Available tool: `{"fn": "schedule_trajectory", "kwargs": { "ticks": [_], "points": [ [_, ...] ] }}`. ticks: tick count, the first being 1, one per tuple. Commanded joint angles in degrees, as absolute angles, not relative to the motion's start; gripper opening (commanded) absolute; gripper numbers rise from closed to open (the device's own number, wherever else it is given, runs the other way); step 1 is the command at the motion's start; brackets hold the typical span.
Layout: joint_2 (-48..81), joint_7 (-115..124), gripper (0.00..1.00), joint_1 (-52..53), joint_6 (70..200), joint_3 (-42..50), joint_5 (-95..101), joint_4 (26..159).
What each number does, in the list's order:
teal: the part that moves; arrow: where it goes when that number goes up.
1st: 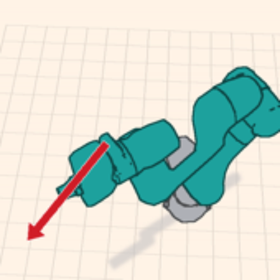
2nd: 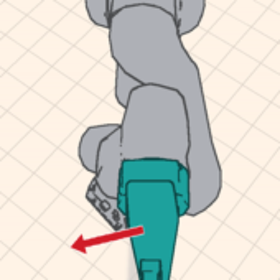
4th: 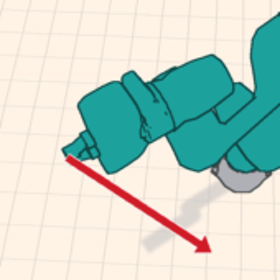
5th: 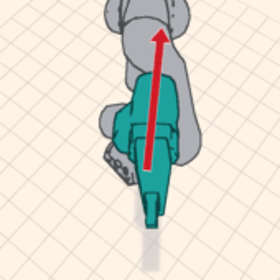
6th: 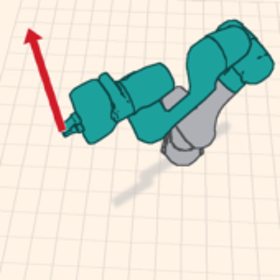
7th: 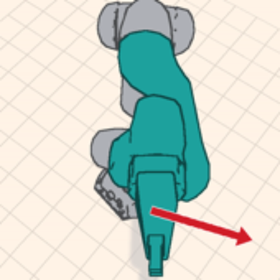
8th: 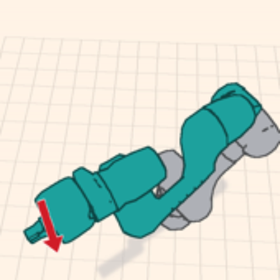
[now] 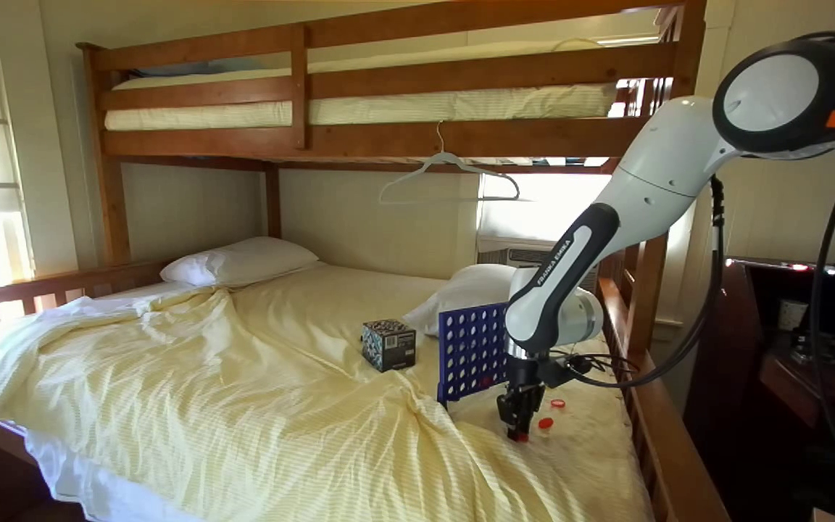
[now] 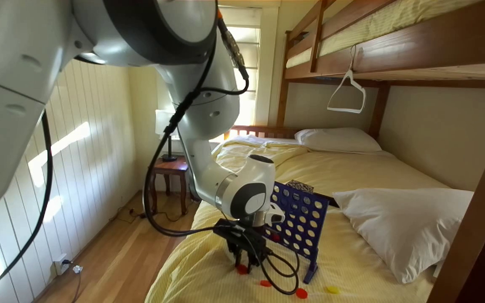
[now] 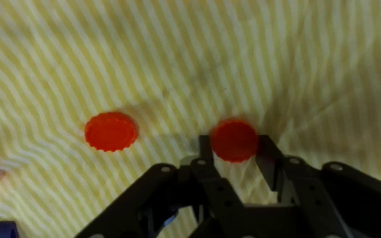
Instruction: Put one orange chip in the blue gameboard.
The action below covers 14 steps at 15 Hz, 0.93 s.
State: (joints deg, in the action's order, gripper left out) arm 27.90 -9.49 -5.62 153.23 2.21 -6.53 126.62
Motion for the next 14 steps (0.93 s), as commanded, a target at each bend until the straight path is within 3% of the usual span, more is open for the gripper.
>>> {"fn": "schedule_trajectory", "kwargs": {
  "ticks": [1, 5, 11, 12, 13, 14],
  "points": [
    [28.7, -9.5, 0.56, -6.5, 152.1, 1.5, -5.1, 125.2],
    [28.8, -9.6, 0.45, -6.6, 152.2, 1.5, -5.2, 125.1],
    [28.9, -9.6, 0.57, -6.5, 152.2, 1.5, -5.1, 125.0],
    [29.0, -9.6, 0.52, -6.6, 152.2, 1.5, -5.1, 124.9],
    [29.0, -9.7, 0.3, -6.6, 152.2, 1.5, -5.1, 124.9],
    [29.0, -9.7, 0.27, -6.6, 152.2, 1.5, -5.1, 124.9]
  ]
}}
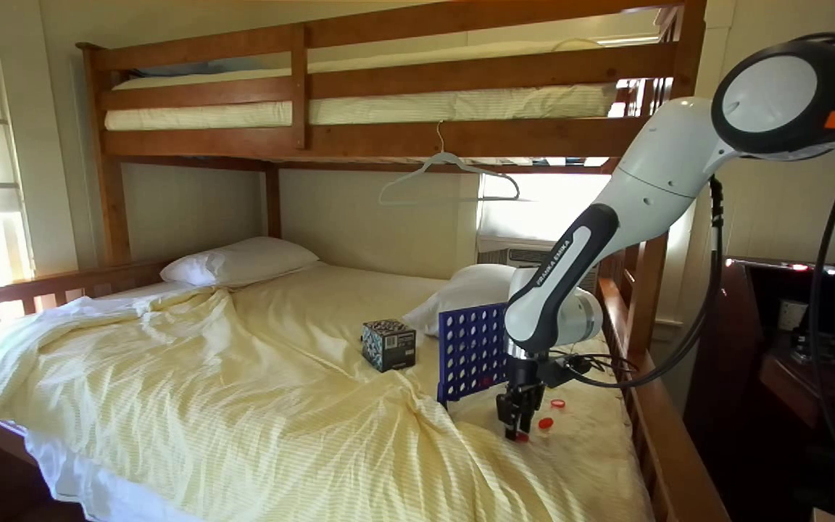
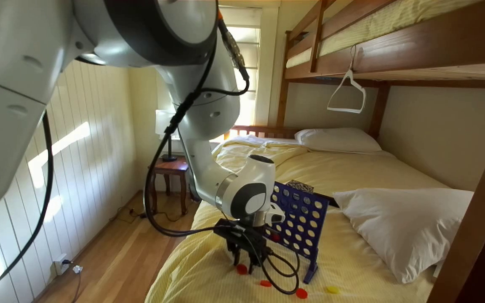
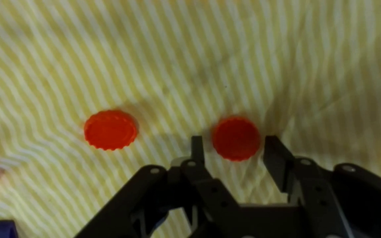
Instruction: Put one orange chip in the blue gameboard.
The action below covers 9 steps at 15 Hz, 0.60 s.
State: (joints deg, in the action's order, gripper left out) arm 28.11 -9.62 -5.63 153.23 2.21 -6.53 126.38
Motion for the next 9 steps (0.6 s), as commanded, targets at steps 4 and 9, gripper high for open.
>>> {"fn": "schedule_trajectory", "kwargs": {
  "ticks": [4, 9],
  "points": [
    [28.9, -9.6, 0.1, -6.5, 152.3, 1.6, -5.0, 124.9],
    [26.5, -9.3, 0.1, -6.6, 154.2, 1.9, -5.2, 127.2]
  ]
}}
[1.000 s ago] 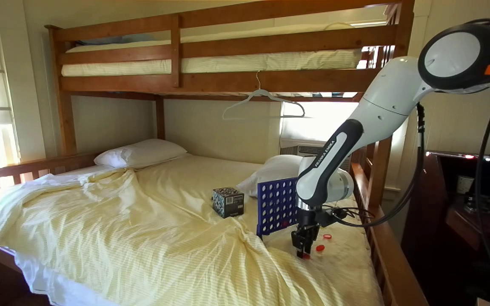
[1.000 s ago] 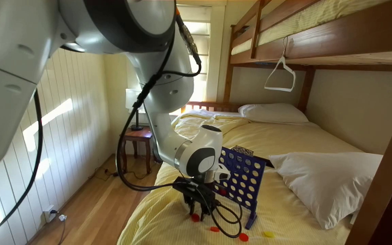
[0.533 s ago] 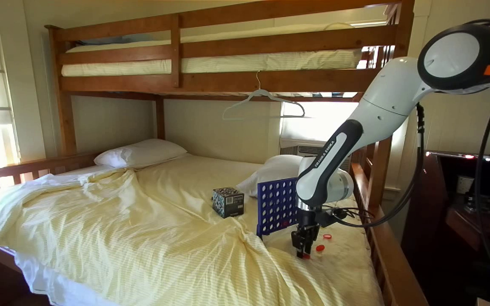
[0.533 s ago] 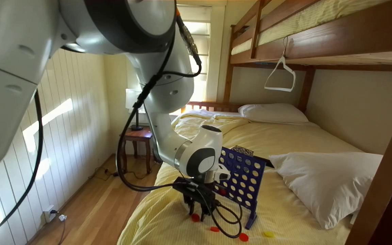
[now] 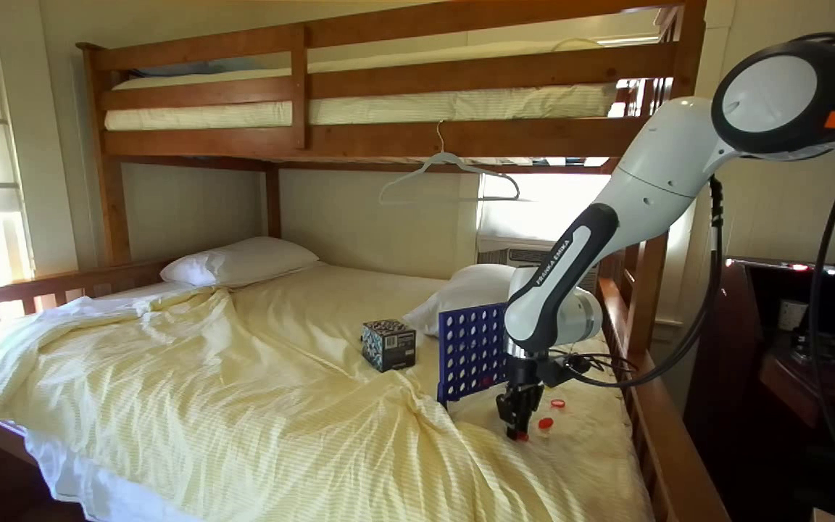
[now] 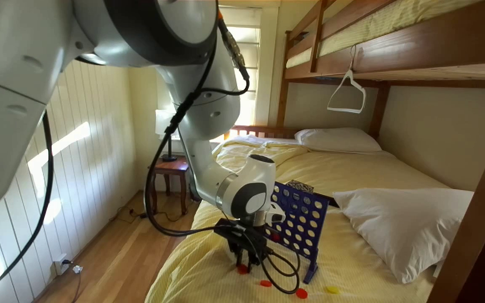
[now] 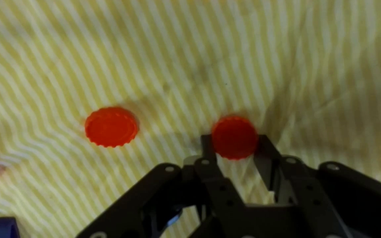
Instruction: Put one orange chip in the blue gameboard.
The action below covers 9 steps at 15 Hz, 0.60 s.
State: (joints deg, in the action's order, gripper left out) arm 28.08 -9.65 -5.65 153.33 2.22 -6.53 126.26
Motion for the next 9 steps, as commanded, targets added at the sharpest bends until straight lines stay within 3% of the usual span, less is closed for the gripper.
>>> {"fn": "schedule_trajectory", "kwargs": {
  "ticks": [1, 9],
  "points": [
    [25.3, -9.3, 0.1, -6.8, 155.2, 1.9, -5.5, 128.3],
    [14.7, -6.5, 0.1, -5.4, 165.0, 5.0, -3.0, 138.6]
  ]
}}
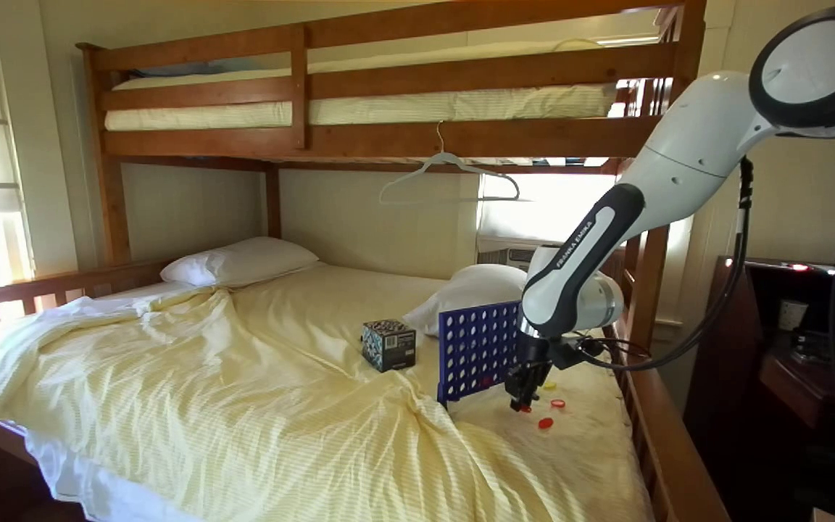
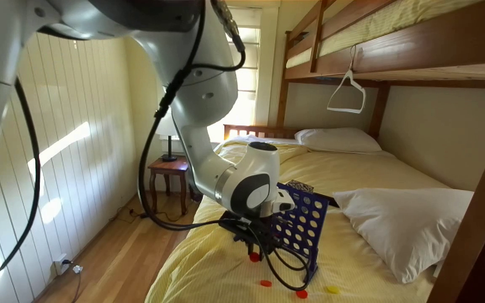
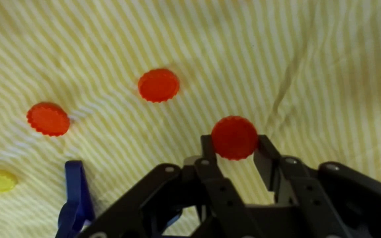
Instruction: Put one orange chip in the blue gameboard.
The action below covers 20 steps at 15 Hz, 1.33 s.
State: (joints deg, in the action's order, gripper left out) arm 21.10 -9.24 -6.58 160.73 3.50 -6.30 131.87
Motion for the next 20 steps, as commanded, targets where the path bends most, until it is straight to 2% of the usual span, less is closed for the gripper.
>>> {"fn": "schedule_trajectory", "kwargs": {
  "ticks": [1, 12, 20],
  "points": [
    [13.1, -5.8, 0.1, -4.8, 166.7, 5.8, -1.9, 140.1],
    [3.0, -4.8, 0.1, 1.3, 194.8, 13.9, -0.5, 150.2],
    [3.6, -5.9, 0.1, 2.7, 207.0, 11.6, -1.6, 148.0]
  ]
}}
